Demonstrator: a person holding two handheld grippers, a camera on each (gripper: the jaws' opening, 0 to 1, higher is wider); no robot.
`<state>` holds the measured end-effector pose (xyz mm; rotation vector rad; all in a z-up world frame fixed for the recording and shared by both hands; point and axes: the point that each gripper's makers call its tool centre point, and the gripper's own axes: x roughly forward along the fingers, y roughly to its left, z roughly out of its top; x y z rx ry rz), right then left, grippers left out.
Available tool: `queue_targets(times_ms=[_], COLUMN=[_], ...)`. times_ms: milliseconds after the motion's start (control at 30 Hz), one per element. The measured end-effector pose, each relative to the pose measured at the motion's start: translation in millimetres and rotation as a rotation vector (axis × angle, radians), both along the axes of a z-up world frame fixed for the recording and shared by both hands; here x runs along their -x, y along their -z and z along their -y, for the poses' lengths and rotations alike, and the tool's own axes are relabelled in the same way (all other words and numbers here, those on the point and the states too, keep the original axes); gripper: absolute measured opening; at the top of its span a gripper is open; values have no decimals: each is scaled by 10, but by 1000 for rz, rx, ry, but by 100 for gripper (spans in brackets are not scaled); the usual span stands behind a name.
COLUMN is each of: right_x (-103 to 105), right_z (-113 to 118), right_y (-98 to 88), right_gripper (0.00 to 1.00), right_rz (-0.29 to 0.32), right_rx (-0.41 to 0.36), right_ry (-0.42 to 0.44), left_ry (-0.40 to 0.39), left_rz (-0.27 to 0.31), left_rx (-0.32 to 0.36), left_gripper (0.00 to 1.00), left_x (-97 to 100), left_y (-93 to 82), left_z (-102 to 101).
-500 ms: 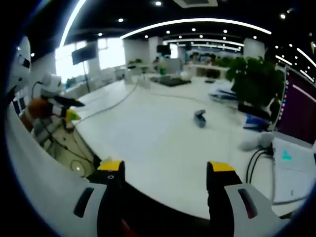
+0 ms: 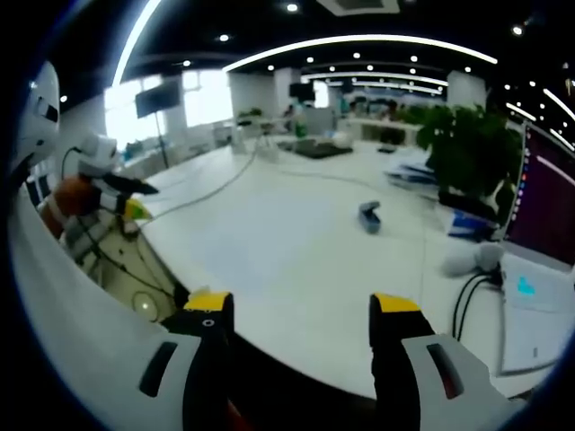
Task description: Pick up the paper insert the paper into the punch align the paper edges press the punch to punch holes
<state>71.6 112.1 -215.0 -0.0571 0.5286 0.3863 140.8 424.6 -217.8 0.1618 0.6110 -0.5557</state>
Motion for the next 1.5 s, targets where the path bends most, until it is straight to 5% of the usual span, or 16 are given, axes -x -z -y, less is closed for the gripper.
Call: queue_targets(times_ms=[200,533,1500], right_x=[3,19,-316], right_z=[28,-86,-377], right_y=[-6,-69,120], right_gripper=[59,59,56], right_rz=[12,25,-24], right_rx=[18,-37,-33], right_ry=[6,-29,-61], left_ry=[27,38,101], left_rz=[-5,-4,19], left_rx=[2,46,105], left_gripper=[75,78,77], left_x=[37,60,-218], left_y=[5,-6,116], left_z=[47,128,443])
